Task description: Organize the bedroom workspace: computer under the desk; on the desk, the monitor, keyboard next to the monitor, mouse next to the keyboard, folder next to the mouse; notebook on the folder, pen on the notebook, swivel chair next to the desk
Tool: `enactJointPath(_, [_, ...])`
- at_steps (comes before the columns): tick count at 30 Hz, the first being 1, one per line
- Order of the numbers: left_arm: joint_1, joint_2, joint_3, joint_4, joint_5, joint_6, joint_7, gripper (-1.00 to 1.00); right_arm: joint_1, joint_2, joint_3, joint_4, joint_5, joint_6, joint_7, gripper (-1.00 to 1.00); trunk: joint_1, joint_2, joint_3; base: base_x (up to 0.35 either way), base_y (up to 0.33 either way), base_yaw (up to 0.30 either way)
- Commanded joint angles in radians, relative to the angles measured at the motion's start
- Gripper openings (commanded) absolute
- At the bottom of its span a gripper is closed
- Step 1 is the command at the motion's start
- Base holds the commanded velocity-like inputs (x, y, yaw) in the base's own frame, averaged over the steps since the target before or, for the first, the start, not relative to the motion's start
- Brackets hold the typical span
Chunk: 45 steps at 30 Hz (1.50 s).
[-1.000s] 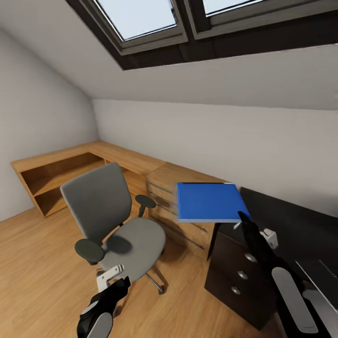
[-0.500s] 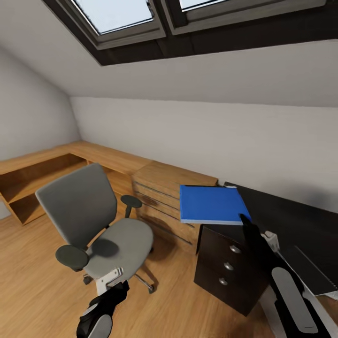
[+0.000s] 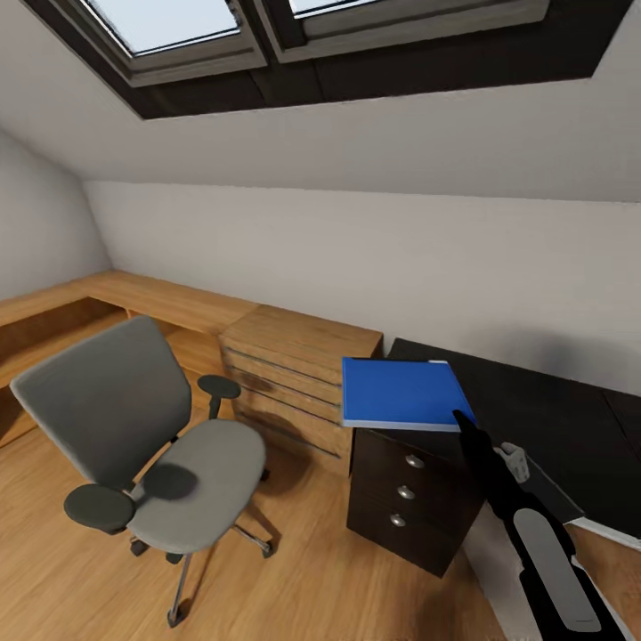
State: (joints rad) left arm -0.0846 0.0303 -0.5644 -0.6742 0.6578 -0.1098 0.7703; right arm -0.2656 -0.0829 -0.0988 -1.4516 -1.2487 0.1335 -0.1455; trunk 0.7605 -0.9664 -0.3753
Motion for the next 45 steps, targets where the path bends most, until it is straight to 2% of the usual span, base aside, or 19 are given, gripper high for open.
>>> enactJointPath(1, [-0.001,0.001,-0.008,0.003,0.011,-0.012,-0.010,1.00,-0.001,0.000,-0.001,-0.001,-0.007,0.005,-0.006,-1.00,-0.004,0.006,0.001,0.000,0.000,-0.229])
enactJointPath(4, [-0.001,-0.001,-0.009,0.024,0.012,-0.016,-0.056,1.00,-0.001,0.000,-0.001,0.000,-0.008,0.005,-0.006,-1.00,-0.015,0.027,0.008,0.000,0.000,-0.231])
enactJointPath(10, [-0.001,-0.015,-0.009,0.053,0.014,-0.016,-0.088,1.00,-0.001,0.000,-0.002,0.001,-0.006,0.005,-0.006,-1.00,-0.038,0.069,0.021,0.000,0.000,-0.242])
enactJointPath(12, [-0.001,-0.018,-0.008,0.066,0.016,-0.016,-0.158,1.00,-0.001,0.000,-0.001,0.002,-0.005,0.005,-0.004,-1.00,-0.046,0.083,0.025,0.000,0.000,-0.251])
enactJointPath(13, [-0.001,-0.017,-0.006,0.081,0.018,-0.014,-0.216,1.00,-0.001,0.000,-0.002,0.002,-0.004,0.005,-0.004,-1.00,-0.050,0.090,0.027,0.000,0.000,-0.253])
enactJointPath(17, [-0.001,-0.015,0.010,0.161,0.023,-0.013,-0.337,1.00,-0.001,-0.004,-0.006,-0.002,-0.003,0.005,-0.003,-1.00,-0.065,0.118,0.037,0.000,0.000,-0.253])
enactJointPath(19, [-0.002,-0.015,0.026,0.195,0.031,-0.013,-0.378,1.00,-0.001,-0.006,-0.027,-0.002,-0.002,0.005,-0.002,-1.00,-0.073,0.132,0.041,0.000,0.000,-0.254])
enactJointPath(24, [-0.003,-0.014,0.038,0.211,0.034,-0.015,-0.396,1.00,-0.001,-0.005,-0.094,0.013,-0.001,0.004,-0.001,-1.00,-0.092,0.167,0.053,0.000,0.000,-0.255])
enactJointPath(28, [-0.003,-0.019,0.039,0.214,0.029,-0.017,-0.399,1.00,-0.002,-0.005,-0.128,0.082,-0.003,-0.023,-0.002,-1.00,-0.107,0.195,0.062,0.000,0.000,-0.256])
enactJointPath(32, [-0.003,-0.020,0.040,0.214,0.027,-0.017,-0.399,1.00,-0.003,-0.004,-0.133,0.114,-0.005,-0.099,-0.003,-1.00,-0.123,0.223,0.071,0.000,0.000,-0.256])
enactJointPath(35, [-0.003,-0.020,0.040,0.214,0.028,-0.017,-0.399,1.00,-0.003,-0.002,-0.134,0.144,-0.007,-0.220,-0.005,-1.00,-0.134,0.244,0.078,0.000,0.000,-0.256])
enactJointPath(37, [-0.003,-0.020,0.040,0.214,0.028,-0.018,-0.399,1.00,-0.005,-0.002,-0.133,0.176,-0.009,-0.266,-0.005,-1.00,-0.142,0.258,0.082,0.000,0.000,-0.256])
enactJointPath(41, [-0.003,-0.021,0.040,0.214,0.027,-0.018,-0.399,1.00,-0.008,0.000,-0.130,0.225,-0.010,-0.307,-0.006,-1.00,-0.157,0.286,0.091,0.000,0.000,-0.256])
enactJointPath(45, [-0.003,-0.021,0.040,0.214,0.026,-0.020,-0.399,1.00,-0.009,0.000,-0.130,0.236,-0.011,-0.317,-0.006,-1.00,-0.173,0.314,0.100,0.000,0.000,-0.251])
